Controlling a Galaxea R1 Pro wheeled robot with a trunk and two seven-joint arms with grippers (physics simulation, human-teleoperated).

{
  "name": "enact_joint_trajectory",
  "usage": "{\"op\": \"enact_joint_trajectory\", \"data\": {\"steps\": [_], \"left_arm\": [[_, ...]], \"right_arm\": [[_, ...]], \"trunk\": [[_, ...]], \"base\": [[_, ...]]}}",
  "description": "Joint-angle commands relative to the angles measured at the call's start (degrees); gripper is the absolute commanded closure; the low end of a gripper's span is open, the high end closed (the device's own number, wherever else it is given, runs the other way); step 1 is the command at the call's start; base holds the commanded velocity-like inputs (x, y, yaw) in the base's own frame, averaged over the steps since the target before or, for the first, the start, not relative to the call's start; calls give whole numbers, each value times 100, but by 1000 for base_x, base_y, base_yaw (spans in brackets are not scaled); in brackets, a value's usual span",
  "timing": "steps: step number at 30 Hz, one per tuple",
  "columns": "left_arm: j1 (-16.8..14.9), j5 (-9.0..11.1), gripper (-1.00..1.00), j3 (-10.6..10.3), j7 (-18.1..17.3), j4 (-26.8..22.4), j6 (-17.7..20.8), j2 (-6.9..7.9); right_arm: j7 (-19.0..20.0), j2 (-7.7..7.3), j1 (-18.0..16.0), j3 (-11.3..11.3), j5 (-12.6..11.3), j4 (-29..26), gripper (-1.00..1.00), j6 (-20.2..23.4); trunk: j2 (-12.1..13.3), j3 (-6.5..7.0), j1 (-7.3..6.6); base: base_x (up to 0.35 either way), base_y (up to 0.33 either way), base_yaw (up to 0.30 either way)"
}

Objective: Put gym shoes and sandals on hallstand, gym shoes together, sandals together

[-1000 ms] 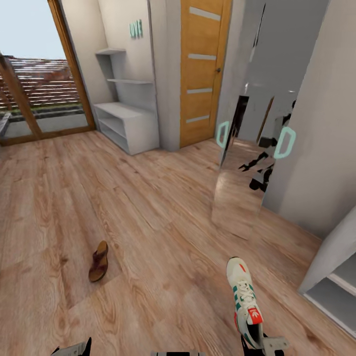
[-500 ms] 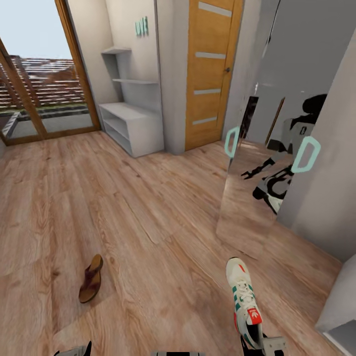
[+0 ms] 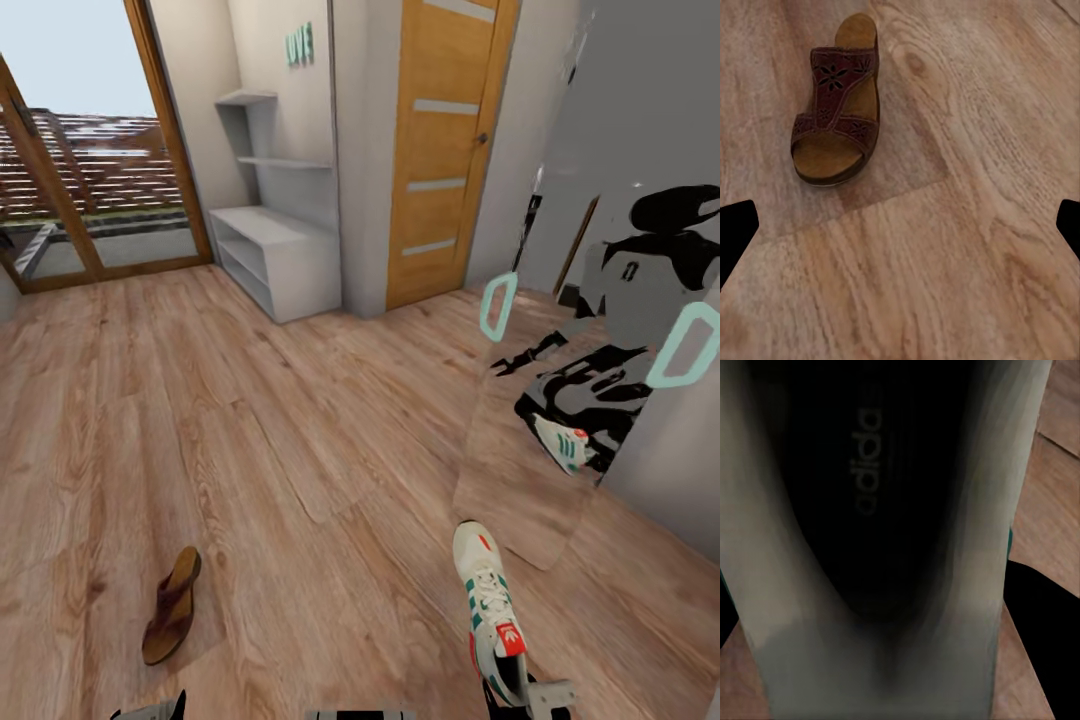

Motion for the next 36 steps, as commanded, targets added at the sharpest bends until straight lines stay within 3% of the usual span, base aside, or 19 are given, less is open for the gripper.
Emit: {"op": "enact_joint_trajectory", "data": {"steps": [1, 5, 8, 12, 21, 36], "left_arm": [[-3, 0, -100, 22, -46, 4, -11, -3], [-3, -2, -100, 23, -46, 9, -7, -3], [-3, 4, -100, 24, -46, 9, -3, -3], [-3, 17, -100, 27, -46, 10, -6, -3], [-3, -8, -100, 30, -46, 10, -9, -11], [-3, -2, -100, 29, -46, 10, -11, -12]], "right_arm": [[-3, 1, -2, 167, 10, -27, 100, -16], [-15, 95, -3, 731, 2, -343, 100, -13], [-32, 182, -4, 928, 5, -1019, 100, 20], [-34, 207, -3, 992, 4, -1426, 100, 35], [-65, 213, -6, 996, 0, -1166, 100, 22], [-75, 219, -3, 1015, -3, -1153, 100, 19]], "trunk": [[-1, -4, 3], [-1, -5, 3], [-1, -5, 3], [-1, -5, 3], [-1, -5, 3], [-1, -5, 3]], "base": [[337, 0, 7], [336, 0, 3], [211, 0, 1], [62, 0, 0], [25, 0, 0], [308, 0, 0]]}}
